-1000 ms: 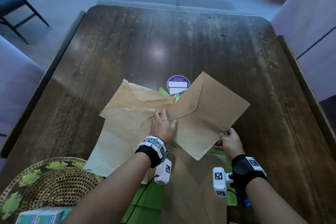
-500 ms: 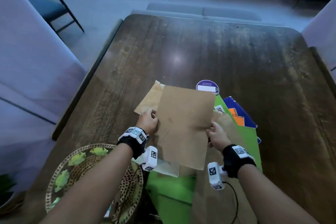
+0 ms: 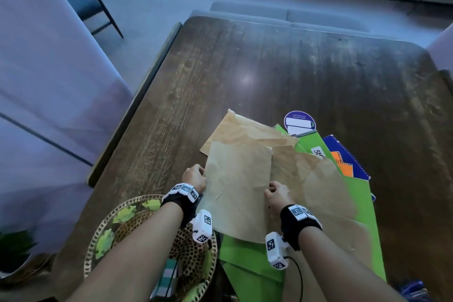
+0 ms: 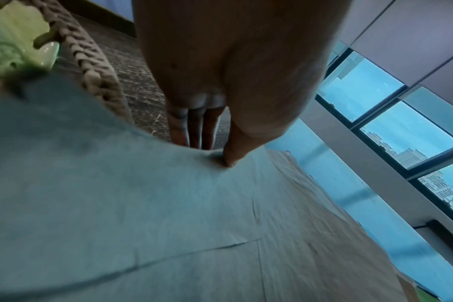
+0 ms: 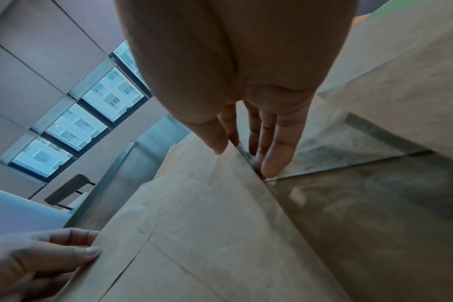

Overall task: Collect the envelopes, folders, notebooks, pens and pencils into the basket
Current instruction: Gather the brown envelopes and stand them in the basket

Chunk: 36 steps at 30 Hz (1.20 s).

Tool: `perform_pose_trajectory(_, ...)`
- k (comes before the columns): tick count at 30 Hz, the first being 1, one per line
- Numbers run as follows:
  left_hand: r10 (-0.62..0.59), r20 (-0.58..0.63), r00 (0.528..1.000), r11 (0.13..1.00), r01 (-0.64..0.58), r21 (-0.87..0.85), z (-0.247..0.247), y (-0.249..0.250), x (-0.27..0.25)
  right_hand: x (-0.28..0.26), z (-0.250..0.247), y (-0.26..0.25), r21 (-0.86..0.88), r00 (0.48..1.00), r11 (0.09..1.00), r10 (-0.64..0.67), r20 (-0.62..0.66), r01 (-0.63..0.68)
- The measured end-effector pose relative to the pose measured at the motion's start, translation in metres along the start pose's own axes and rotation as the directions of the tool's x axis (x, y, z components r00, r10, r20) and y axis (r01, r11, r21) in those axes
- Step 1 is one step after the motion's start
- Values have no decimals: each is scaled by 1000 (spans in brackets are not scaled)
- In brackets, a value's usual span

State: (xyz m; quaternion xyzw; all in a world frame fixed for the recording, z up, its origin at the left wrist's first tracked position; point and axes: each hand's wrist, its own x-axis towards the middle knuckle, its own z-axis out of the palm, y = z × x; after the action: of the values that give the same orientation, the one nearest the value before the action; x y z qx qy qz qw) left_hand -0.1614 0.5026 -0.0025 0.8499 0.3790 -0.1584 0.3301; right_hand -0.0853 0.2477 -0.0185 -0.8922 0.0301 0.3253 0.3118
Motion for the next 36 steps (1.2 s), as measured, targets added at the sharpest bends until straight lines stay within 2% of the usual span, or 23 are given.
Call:
perform_pose_trajectory(2,-15,8,1000,1000,15,-25,1,-2,2,-4,1,-4,-26,1000,1000,-2,11,2)
perform_pose_trajectory(6,-6,14,1000,992,8,-124,1,1,1,-1,1,-2,64,999,998,15,38,-18)
perform_pose_trajectory(10,67,-12,998,981,-68,-181,3,13,-5,9,-11,1,74,999,997,21,-25,-19)
perform_pose_trajectory(16,128,4,992,971,-125,-204,21,59,-28,14,-51,24,136,995,991,29,-100,-15)
perform_pose_trajectory(21,208,50,977,948,-189,-257,54,102,-42,19,-91,70,190,985,981,61,-160,-30)
perform_pose_trajectory(30,335,176,926,939,-313,-142,137,191,-76,-12,-196,159,181,944,977,161,-288,-112)
perform_pose_trajectory(36,346,260,901,938,-328,-110,197,235,-111,-18,-243,223,192,917,969,213,-338,-154)
